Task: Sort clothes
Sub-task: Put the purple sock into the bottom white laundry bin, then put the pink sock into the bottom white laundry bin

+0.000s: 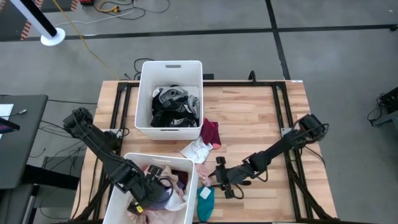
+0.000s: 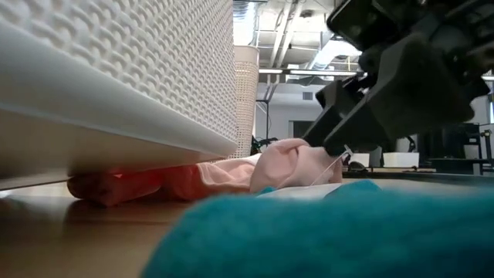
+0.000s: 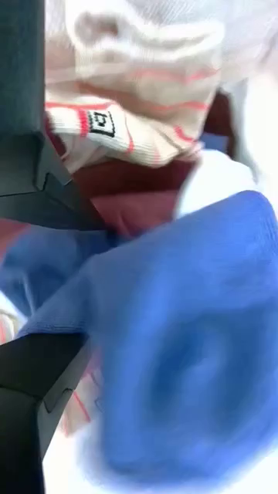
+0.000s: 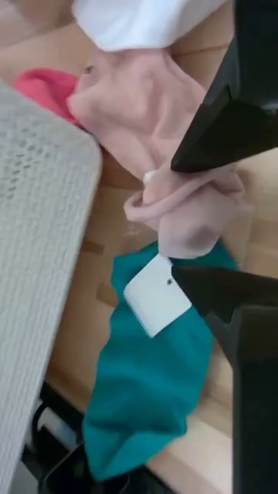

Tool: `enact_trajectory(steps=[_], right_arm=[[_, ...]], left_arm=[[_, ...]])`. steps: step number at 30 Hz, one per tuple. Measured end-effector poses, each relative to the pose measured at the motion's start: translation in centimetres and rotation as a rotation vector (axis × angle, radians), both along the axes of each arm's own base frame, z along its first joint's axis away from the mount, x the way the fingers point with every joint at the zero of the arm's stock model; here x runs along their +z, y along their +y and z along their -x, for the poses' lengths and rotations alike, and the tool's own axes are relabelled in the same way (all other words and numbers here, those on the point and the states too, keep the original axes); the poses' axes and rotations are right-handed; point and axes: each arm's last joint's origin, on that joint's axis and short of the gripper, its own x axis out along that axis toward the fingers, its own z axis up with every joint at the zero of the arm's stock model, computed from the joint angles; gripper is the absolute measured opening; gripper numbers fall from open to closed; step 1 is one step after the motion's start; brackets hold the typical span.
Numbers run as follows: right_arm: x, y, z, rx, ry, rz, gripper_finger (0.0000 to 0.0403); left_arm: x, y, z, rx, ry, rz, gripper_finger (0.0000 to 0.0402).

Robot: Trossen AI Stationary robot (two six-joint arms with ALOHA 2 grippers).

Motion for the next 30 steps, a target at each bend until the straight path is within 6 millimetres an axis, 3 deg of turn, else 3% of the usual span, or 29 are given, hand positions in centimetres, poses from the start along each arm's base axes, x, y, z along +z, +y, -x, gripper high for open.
enact_trajectory(steps=[6, 17, 30], right_arm=[[0.0, -0.3, -0.2, -0.009, -0.001, -0.001, 0.0236], [0.0, -0.3, -0.1, -0.002, 0.005, 0.007, 0.0153], [-0.1, -0.5, -0.2, -0.008, 0.009, 0.008, 0.0114]], left_arm=[[2.6, 0.5, 0.8, -0.012, -0.067, 0.059, 0.0193], [5.0, 1.1, 1.6, -0.040, -0.199, 0.130, 0.0193], [5.4, 1.0, 1.3, -0.080, -0.288, 0.097, 0.0193]])
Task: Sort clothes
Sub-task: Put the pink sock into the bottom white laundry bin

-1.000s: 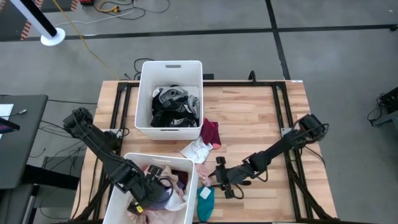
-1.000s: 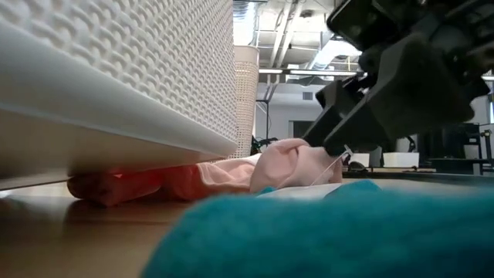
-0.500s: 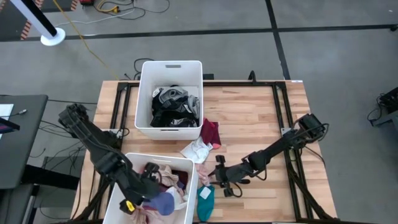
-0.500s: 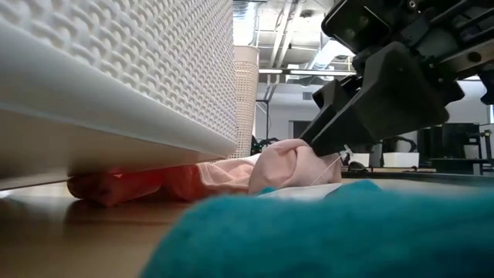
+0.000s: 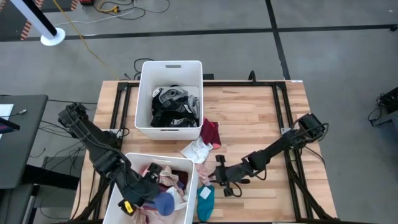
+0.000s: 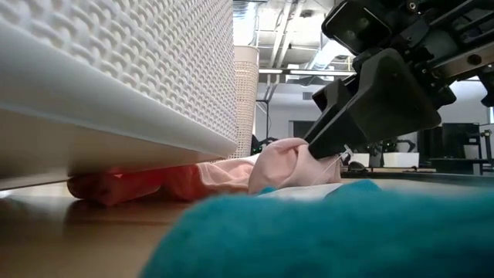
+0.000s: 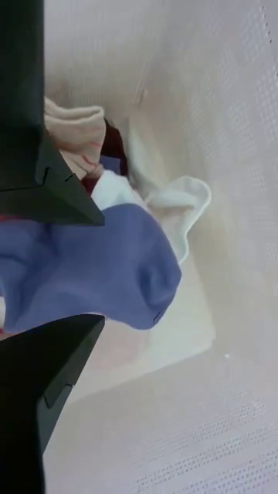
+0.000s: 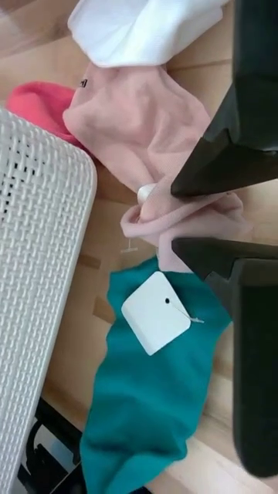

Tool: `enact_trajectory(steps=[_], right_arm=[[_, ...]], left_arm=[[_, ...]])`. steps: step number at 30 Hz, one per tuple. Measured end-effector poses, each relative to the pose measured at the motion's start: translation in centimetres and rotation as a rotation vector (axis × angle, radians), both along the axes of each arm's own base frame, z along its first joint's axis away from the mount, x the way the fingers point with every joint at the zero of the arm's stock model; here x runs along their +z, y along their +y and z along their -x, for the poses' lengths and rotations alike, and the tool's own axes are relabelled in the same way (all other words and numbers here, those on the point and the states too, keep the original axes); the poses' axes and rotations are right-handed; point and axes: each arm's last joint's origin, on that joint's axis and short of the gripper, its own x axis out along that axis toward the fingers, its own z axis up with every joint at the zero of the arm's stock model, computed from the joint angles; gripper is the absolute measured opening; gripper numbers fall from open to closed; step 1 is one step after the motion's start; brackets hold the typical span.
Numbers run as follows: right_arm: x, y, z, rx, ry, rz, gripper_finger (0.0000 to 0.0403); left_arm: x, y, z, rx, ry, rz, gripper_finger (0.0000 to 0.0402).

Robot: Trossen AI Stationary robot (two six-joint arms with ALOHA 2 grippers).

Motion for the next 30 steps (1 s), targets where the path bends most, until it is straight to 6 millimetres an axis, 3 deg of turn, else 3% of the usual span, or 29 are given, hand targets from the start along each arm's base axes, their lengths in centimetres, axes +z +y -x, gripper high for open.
enact_trajectory(steps=[5, 14, 24, 30], right_arm=[[0.0, -0.3, -0.2, -0.010, 0.000, 0.000, 0.0091], [-0.2, -0.4, -0.1, -0.008, 0.018, 0.018, 0.0009], [0.2, 0.0, 0.3, 0.005, 0.009, 0.046, 0.0001], [2.2, 0.1, 0.8, 0.036, -0.041, 0.061, 0.0001]], left_arm=[[0.0, 0.1, -0.1, 0.006, -0.033, -0.037, 0.0193], [0.3, -0.1, -0.4, -0.024, -0.102, -0.062, 0.0193], [0.5, 0.0, -0.5, -0.044, -0.178, -0.138, 0.0193], [2.2, 0.3, -0.4, -0.033, -0.251, -0.156, 0.0193]])
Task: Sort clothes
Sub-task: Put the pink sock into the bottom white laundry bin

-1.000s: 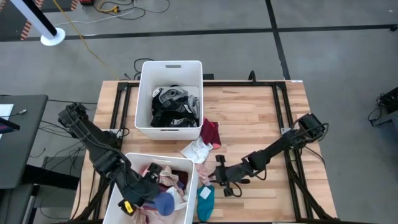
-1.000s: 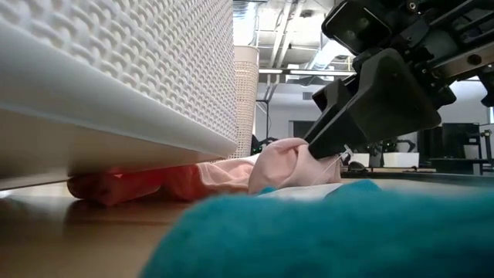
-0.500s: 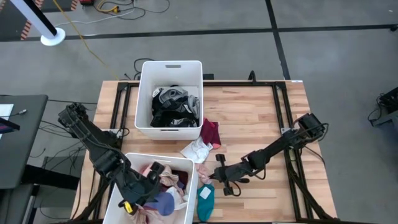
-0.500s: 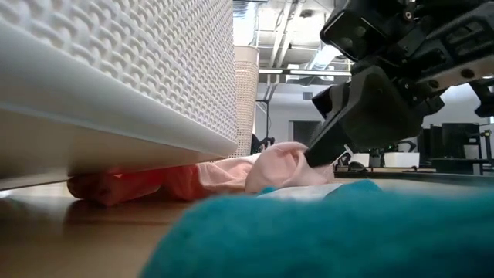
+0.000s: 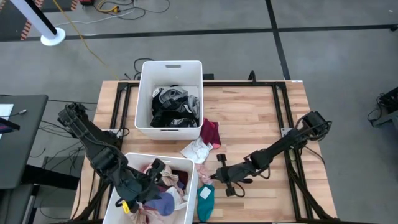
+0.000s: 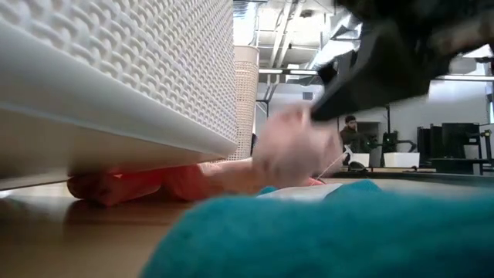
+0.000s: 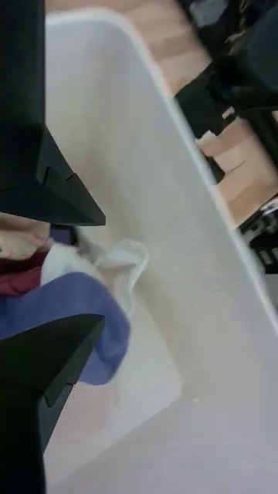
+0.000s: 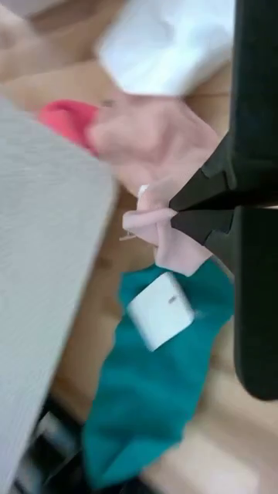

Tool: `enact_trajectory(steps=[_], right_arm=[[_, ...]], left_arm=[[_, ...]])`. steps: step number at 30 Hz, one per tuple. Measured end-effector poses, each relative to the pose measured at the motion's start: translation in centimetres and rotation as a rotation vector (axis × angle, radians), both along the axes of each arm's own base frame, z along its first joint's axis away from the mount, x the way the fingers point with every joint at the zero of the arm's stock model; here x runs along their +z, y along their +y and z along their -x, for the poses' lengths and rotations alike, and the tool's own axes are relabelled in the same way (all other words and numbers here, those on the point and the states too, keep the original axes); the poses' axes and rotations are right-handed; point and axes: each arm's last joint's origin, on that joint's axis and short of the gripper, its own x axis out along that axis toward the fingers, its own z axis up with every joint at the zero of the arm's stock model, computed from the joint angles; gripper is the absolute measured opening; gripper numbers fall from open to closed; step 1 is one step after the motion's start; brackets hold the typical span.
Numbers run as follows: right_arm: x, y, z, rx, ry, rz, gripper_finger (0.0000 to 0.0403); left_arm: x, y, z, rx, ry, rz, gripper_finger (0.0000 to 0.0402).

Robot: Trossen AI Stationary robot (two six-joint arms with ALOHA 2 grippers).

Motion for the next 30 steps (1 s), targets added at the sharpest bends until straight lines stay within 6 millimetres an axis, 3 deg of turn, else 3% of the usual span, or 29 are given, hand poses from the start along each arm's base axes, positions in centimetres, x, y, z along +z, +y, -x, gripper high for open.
enact_trajectory(steps=[5, 18, 30], right_arm=[[3.4, 0.0, 1.0, 0.039, -0.089, 0.034, 0.0000], [12.7, -0.3, 5.1, 0.128, -0.468, 0.180, 0.0000], [16.8, -1.3, 6.1, 0.130, -0.753, 0.337, 0.0000]], left_arm=[[1.3, 0.2, 0.0, 0.025, -0.067, -0.029, 0.0193], [1.7, 0.6, -0.4, 0.090, -0.173, -0.154, 0.0193], [2.9, 1.4, -2.0, 0.148, -0.309, -0.149, 0.0193]])
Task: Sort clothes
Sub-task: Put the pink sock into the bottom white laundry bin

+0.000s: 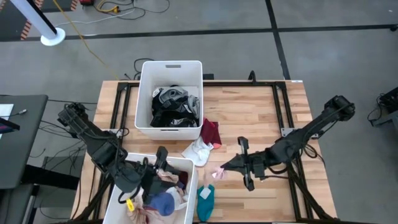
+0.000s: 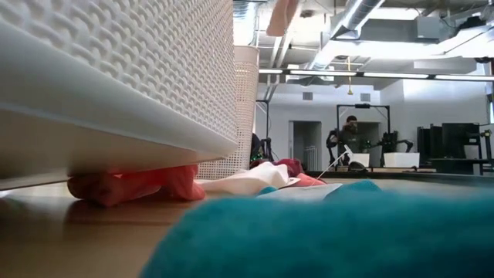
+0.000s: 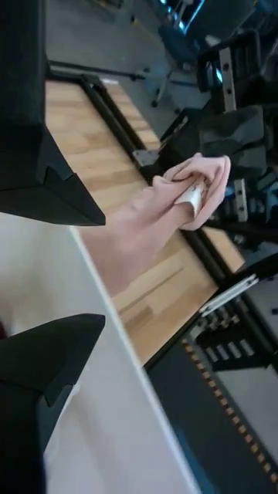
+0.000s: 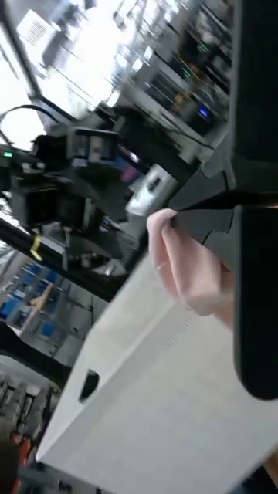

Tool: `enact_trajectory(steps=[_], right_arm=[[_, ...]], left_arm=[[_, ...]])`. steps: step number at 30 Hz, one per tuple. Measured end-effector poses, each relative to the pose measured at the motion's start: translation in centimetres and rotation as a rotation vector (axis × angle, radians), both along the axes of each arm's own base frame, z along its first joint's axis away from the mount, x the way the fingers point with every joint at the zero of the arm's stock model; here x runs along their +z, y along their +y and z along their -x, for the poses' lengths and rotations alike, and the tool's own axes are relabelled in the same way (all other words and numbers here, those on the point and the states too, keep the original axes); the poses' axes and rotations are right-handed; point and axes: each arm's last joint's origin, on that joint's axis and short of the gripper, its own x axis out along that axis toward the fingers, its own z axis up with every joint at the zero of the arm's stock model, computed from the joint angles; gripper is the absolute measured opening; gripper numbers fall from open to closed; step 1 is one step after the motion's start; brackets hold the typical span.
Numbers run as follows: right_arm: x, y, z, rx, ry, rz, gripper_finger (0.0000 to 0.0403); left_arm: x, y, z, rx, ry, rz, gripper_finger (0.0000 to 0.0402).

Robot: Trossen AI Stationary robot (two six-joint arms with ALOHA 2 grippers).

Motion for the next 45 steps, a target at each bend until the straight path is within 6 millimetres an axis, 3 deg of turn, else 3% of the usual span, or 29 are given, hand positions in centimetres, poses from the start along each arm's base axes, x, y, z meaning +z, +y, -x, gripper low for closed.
enact_trajectory(steps=[13, 24, 32, 37, 45], right_arm=[[5.4, 0.4, -0.4, 0.052, -0.187, 0.127, 0.0000], [8.4, -0.5, -0.6, 0.094, -0.296, 0.168, 0.0000], [9.1, -0.7, -0.7, 0.158, -0.320, 0.187, 0.0000], [8.9, -0.7, -0.8, 0.163, -0.301, 0.195, 0.0000], [8.9, -0.9, -0.9, 0.208, -0.316, 0.207, 0.0000]], left_arm=[[1.4, 2.4, -2.4, 0.094, -0.129, 0.071, 0.0193], [2.3, 3.5, -4.9, -0.031, -0.247, 0.262, 0.0193], [1.1, 4.8, -6.2, 0.014, -0.288, 0.318, 0.0193], [0.7, 5.5, -6.9, -0.068, -0.299, 0.383, 0.0196], [0.0, 6.8, -7.6, -0.120, -0.275, 0.461, 0.0259]])
